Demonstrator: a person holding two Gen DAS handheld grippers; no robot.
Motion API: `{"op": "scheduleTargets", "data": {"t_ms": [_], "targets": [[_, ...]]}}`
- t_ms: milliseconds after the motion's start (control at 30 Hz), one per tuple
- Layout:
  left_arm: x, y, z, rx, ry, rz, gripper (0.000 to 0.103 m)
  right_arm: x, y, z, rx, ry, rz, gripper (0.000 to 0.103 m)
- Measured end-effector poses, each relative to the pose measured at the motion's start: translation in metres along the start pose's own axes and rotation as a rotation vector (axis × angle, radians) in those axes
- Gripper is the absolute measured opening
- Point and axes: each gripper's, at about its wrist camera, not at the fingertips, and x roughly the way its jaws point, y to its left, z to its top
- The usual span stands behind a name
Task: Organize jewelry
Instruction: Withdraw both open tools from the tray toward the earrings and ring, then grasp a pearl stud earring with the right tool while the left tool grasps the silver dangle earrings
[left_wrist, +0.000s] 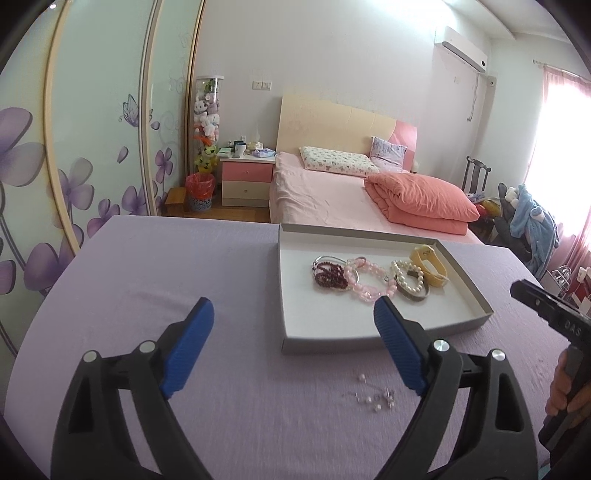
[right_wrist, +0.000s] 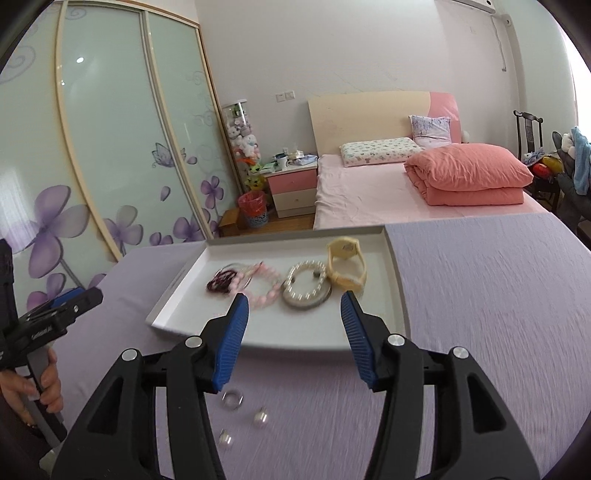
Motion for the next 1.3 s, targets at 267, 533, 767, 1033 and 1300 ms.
{"op": "scheduleTargets", "data": {"t_ms": [267, 533, 767, 1033, 1300], "targets": [[-0.023, 0.008, -0.019, -0.009, -0.006, 0.000, 0.092, -0.003, 0.025, -0.052, -0.020, 0.119, 0.043, 0.054], [-0.036, 0.019, -0.024, -0.032, -0.011, 0.001, 0.093, 0.017, 0.058, -0.091, -0.078, 0.263, 0.053, 0.054], [-0.037, 0.024, -0.026, -0.032, -0.007, 0.010, 0.094, 0.031, 0.077, -0.100, -0.154, 0.321, -0.003, 0.041], [-0.033, 0.027, -0.027, -0.034, 0.003, 0.016, 0.094, 0.038, 0.078, -0.103, -0.156, 0.335, -0.055, 0.024], [-0.021, 0.022, -0.033, -0.019, 0.038, 0.016, 0.094, 0.034, 0.071, -0.102, -0.153, 0.333, -0.071, 0.013]]}}
